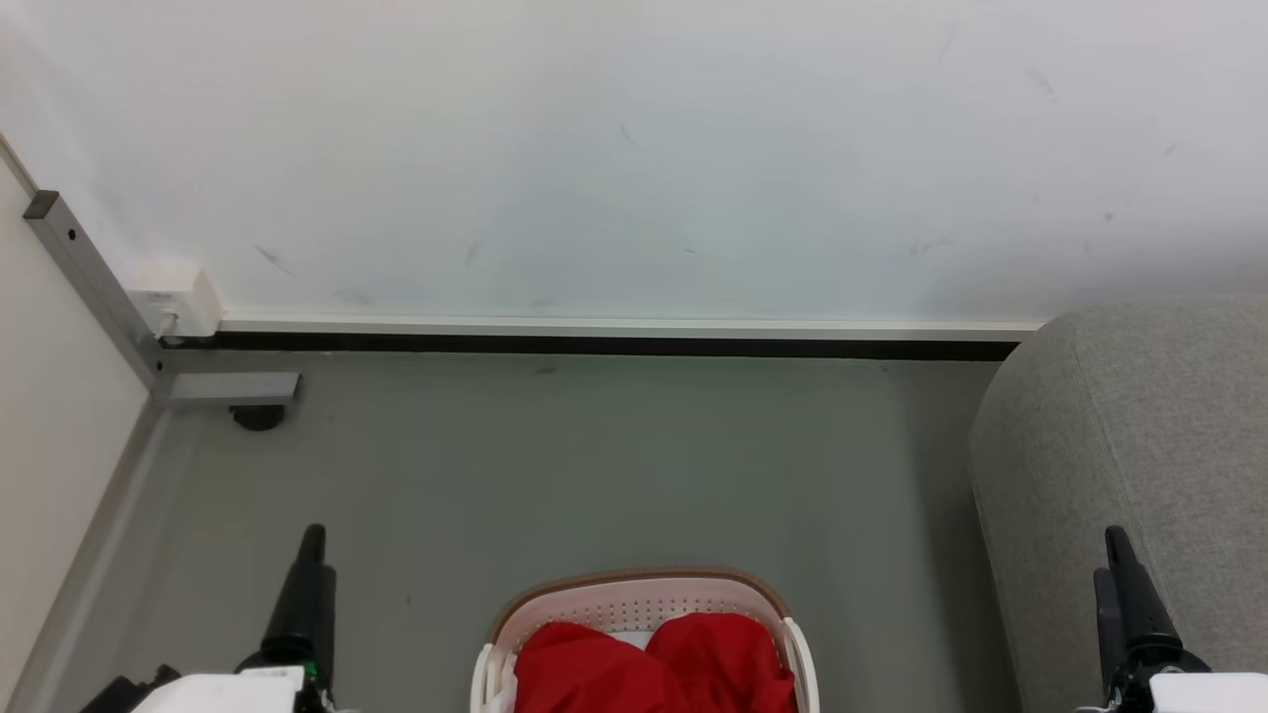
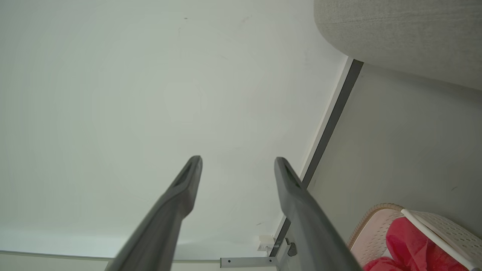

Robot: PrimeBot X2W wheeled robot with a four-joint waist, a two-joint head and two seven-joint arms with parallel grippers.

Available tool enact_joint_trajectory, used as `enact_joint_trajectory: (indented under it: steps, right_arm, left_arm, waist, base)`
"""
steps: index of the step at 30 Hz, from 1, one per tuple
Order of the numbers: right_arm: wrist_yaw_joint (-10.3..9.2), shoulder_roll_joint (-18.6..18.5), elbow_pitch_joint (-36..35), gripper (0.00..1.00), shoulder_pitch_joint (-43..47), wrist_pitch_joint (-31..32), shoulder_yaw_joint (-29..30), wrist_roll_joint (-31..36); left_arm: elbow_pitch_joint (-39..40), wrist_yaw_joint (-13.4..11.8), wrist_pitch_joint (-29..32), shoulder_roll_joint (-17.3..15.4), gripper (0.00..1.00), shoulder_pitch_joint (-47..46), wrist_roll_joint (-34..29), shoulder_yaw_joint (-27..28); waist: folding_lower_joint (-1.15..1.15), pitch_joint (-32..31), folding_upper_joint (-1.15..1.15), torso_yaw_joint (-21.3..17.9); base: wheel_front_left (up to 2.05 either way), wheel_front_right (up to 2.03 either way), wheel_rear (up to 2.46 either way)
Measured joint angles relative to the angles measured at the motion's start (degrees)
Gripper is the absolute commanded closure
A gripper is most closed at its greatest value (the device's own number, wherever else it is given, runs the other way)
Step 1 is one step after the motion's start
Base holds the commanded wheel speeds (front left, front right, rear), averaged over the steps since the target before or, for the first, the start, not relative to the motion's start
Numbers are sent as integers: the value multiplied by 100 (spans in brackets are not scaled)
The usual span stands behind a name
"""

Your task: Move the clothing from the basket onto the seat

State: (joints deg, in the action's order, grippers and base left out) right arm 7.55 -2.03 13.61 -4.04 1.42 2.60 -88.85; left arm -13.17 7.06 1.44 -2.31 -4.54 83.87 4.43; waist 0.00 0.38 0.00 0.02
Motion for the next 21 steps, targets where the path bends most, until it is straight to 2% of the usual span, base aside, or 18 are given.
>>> enact_joint_trajectory:
  steps: [13,21]
  right_arm:
    - [0,-5,-123,0,-37,-291,-129,1240]
    - [0,-9,-156,0,-54,-454,-253,2232]
  left_arm:
    - [257,0,-296,-5,0,-32,-1651,-64]
    - [387,4,-457,-5,0,-36,-2693,-112]
  waist:
    - [0,4,0,-1]
    - [0,0,0,-8]
  base:
    - [0,0,0]
    - [0,0,0]
